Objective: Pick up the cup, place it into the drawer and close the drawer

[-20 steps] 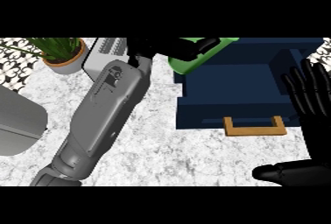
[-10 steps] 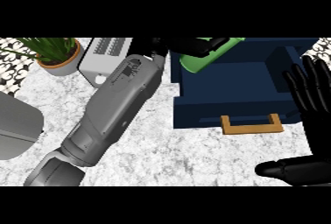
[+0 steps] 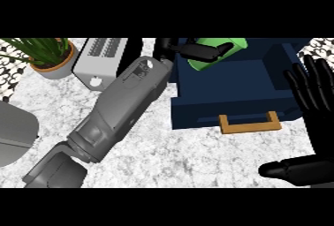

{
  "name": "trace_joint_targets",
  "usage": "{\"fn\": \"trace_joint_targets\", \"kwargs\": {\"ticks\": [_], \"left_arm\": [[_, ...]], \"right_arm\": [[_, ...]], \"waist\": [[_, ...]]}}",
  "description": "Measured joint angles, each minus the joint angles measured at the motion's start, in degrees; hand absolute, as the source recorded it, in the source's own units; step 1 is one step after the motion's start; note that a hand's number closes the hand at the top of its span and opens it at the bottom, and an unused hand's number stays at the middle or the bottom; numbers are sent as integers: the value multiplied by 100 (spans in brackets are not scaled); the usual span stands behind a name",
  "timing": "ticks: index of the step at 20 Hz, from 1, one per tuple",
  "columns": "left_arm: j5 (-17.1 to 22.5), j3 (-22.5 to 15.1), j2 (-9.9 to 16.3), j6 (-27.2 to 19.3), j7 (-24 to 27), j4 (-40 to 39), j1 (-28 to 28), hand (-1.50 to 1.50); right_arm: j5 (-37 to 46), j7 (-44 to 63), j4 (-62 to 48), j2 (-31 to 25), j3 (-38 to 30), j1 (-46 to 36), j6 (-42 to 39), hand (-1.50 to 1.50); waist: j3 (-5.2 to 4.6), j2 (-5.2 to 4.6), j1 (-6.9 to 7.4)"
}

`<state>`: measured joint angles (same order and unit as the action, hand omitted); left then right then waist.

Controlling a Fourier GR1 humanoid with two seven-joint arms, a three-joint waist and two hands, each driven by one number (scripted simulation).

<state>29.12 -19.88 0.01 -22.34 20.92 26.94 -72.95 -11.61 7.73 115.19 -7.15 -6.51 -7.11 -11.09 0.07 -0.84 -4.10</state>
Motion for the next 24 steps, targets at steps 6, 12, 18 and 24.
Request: {"fn": "trace_joint_targets", "kwargs": {"ticks": [6, 12, 18, 24], "left_arm": [[281, -633, -1, -229, -78, -291, -158, 150], [344, -1219, 1, -473, -259, -459, -238, -150], [688, -1351, -1, -513, -73, -352, -223, -150], [1150, -1141, 0, -253, 399, -53, -173, -150]], "right_arm": [[-47, -34, -5, 45, 95, -15, -64, -150], [82, -158, -115, 163, 232, -139, -9, -150], [-11, -48, -71, 217, 271, -277, 35, -150], [-431, -18, -103, 141, 89, -143, -159, -150]], "waist": [[2, -30, -136], [4, -54, -197], [1, -72, -234], [-1, -23, -69]]}}
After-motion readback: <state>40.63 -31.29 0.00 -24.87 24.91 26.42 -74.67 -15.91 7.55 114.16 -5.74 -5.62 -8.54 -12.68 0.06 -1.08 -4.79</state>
